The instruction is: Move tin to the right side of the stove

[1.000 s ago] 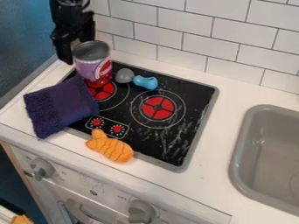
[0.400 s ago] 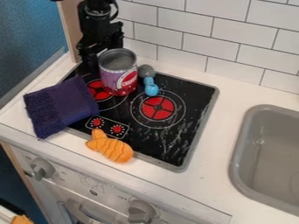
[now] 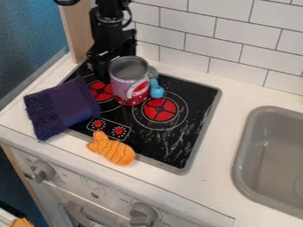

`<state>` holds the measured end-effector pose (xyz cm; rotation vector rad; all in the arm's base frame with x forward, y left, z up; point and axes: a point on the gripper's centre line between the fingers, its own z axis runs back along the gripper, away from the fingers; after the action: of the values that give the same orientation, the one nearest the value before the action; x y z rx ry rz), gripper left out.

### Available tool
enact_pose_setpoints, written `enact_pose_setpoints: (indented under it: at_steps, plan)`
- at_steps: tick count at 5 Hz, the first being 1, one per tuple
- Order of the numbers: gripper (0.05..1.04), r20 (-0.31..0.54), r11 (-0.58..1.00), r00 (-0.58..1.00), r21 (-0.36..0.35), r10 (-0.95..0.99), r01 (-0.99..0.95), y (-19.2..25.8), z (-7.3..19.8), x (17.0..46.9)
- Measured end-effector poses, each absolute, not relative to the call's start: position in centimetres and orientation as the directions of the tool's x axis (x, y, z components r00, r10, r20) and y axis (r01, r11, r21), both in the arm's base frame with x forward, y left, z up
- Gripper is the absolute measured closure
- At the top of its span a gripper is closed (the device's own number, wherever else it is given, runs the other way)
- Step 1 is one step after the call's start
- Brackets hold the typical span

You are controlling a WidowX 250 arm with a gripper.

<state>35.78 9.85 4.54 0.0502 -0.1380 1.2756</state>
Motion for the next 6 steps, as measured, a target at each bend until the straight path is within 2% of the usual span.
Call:
enact_pose_setpoints:
  at_steps: [1, 6]
  plan:
    - [0.085, 0.105, 0.329, 0.325, -0.020, 0.940, -0.944, 8.0, 4.1, 34.7]
    - [0.085, 0.065, 0.528, 0.526, -0.022, 0.848, -0.849, -1.4, 4.1, 31.0]
